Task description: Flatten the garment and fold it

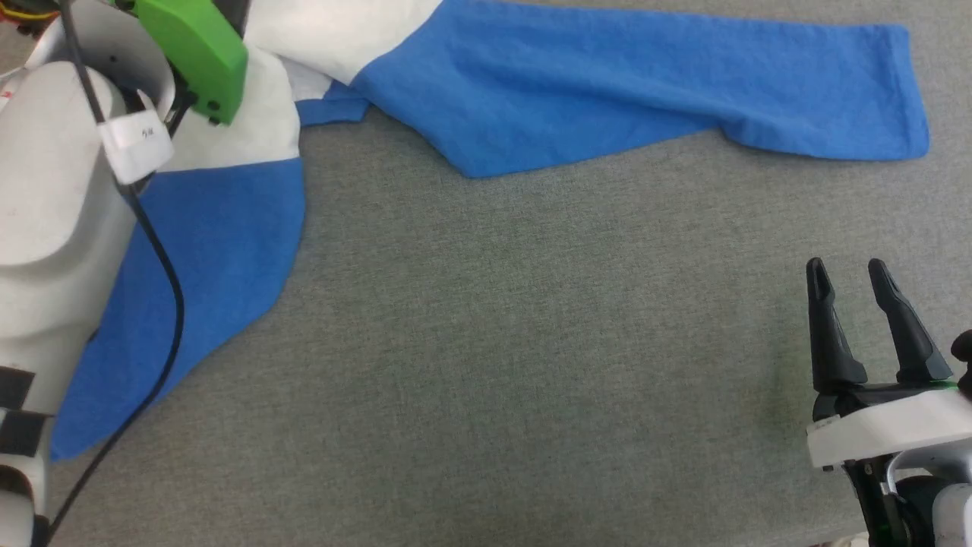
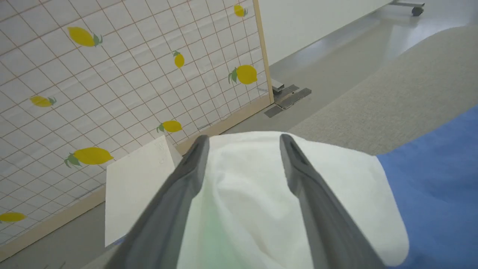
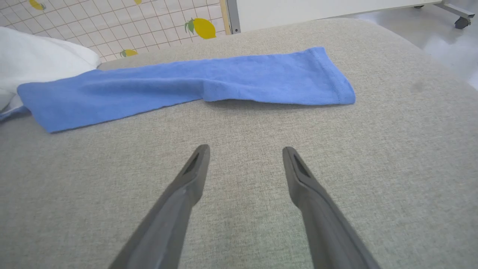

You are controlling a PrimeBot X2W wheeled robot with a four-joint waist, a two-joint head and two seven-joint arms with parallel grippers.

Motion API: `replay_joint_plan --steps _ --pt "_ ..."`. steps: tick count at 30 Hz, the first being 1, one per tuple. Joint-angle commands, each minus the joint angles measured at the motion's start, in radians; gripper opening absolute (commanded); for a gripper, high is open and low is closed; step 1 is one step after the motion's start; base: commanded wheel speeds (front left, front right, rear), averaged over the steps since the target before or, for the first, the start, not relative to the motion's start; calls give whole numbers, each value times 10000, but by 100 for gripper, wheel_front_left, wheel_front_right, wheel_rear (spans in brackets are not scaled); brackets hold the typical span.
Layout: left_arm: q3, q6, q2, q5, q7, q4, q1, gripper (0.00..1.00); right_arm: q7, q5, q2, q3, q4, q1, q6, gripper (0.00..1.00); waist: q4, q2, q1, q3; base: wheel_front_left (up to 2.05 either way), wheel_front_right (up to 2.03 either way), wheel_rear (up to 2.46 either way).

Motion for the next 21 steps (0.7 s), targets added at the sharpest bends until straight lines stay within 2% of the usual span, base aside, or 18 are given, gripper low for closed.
replay_joint_plan --steps 1,4,7,11,15,19,21 --pt "145 175 -125 -162 -378 -326 193 100 4 -62 9 -3 -6 -114 -15 100 336 -1 -2 -444 0 0 0" --pt "349 563 -313 -358 -1075 -1282 807 100 86 -110 9 -37 -8 -9 -15 100 595 -1 -2 -907 0 0 0" --pt "526 1169 -370 -606 -1557 -2663 2037 100 206 -151 9 -90 -28 201 -15 100 892 -1 -2 -1425 0 0 0" --pt "889 2348 -370 -1016 -2091 -4580 4294 100 360 -181 9 -142 -72 536 -15 100 1211 -1 -2 -2054 0 0 0" --pt "1273 3576 -597 -1285 -2625 -6206 6810 100 490 -162 9 -101 -114 905 -15 100 1469 -1 -2 -2578 0 0 0" --pt "1383 4332 -909 -1238 -2813 -7073 8998 100 604 -131 9 -24 -146 1214 -15 100 1725 -1 -2 -2987 0 0 0" --pt "1435 4563 -1288 -1315 -2844 -7314 9872 100 654 -144 9 -58 -178 1315 -15 100 1879 -1 -2 -3135 0 0 0"
